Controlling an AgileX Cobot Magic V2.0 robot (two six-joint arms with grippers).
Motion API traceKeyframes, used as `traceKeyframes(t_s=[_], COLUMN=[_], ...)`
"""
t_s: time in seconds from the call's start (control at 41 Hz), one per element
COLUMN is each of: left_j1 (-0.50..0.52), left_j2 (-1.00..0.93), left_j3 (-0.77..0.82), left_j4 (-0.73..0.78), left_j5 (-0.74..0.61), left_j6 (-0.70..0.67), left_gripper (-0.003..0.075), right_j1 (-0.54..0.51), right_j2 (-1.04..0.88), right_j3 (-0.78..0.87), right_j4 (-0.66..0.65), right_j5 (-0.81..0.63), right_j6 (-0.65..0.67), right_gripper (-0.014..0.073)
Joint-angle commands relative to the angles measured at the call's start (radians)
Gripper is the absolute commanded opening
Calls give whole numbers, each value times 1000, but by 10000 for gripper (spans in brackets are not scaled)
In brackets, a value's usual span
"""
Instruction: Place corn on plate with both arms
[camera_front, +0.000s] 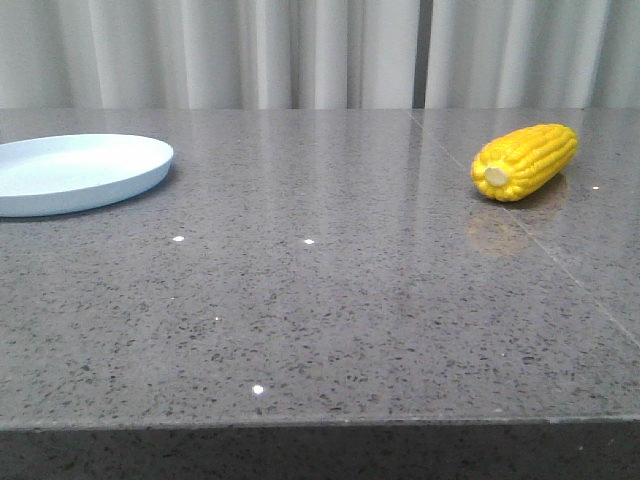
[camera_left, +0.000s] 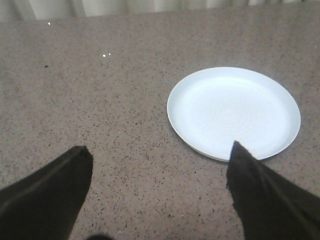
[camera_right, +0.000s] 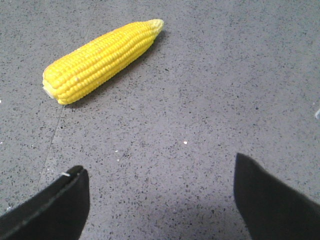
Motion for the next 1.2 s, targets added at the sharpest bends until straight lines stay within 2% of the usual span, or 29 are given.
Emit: traceKeyframes(t_s=[0.0,0.195,0.683,0.78,1.024,1.171], left_j1=[-8,-8,-8,0,83,85], left_j2=[69,251,731,807,950,1007], left_j3=[-70,-143,-359,-415,-508,-551], left_j4=[-7,-7,-35,-113,-384,-400], left_j5=[-9,43,63,111,115,100], left_j6=[-6,-6,2,115,320,346], left_gripper=[564,564,564,564,564,564], right_j1=[-6,-6,-6,-6,-6,-6], right_j2=[8,8,8,8,8,8], right_j3=[-34,-34,-34,-34,-34,-34], right_j4=[-15,-15,-15,-15,-15,-15], right_j5=[-62,-62,-62,-62,-62,-62], right_j6=[-10,-10,-10,-10,-10,-10], right_gripper=[624,624,624,624,624,624])
